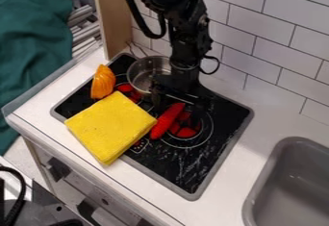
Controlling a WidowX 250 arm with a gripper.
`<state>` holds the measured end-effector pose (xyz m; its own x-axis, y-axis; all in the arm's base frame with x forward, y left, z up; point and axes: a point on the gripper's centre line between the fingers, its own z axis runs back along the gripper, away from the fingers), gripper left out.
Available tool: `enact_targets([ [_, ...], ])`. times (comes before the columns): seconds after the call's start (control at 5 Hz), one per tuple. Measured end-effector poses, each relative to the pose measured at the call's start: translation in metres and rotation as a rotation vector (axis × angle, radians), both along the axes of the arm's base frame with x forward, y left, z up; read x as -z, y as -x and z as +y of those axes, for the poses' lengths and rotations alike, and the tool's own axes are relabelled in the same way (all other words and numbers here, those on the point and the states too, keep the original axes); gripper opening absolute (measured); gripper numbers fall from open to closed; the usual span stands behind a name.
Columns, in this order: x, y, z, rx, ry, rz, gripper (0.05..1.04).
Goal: Moved the red object to the right side of right side burner
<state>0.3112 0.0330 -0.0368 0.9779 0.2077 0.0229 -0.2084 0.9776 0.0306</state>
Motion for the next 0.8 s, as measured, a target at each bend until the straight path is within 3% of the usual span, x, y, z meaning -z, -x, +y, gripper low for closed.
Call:
enact_targets([
  [0.4, 0.0078, -0.0055, 0.0064, -0.014, 0.011, 0.015, 0.989],
  [0.6, 0.0093, -0.0069, 0.0087, -0.042, 0.025, 0.013, 0.905],
  [0.8, 0.0095, -0.0071, 0.0090, -0.038, 0.032, 0.010, 0.635],
])
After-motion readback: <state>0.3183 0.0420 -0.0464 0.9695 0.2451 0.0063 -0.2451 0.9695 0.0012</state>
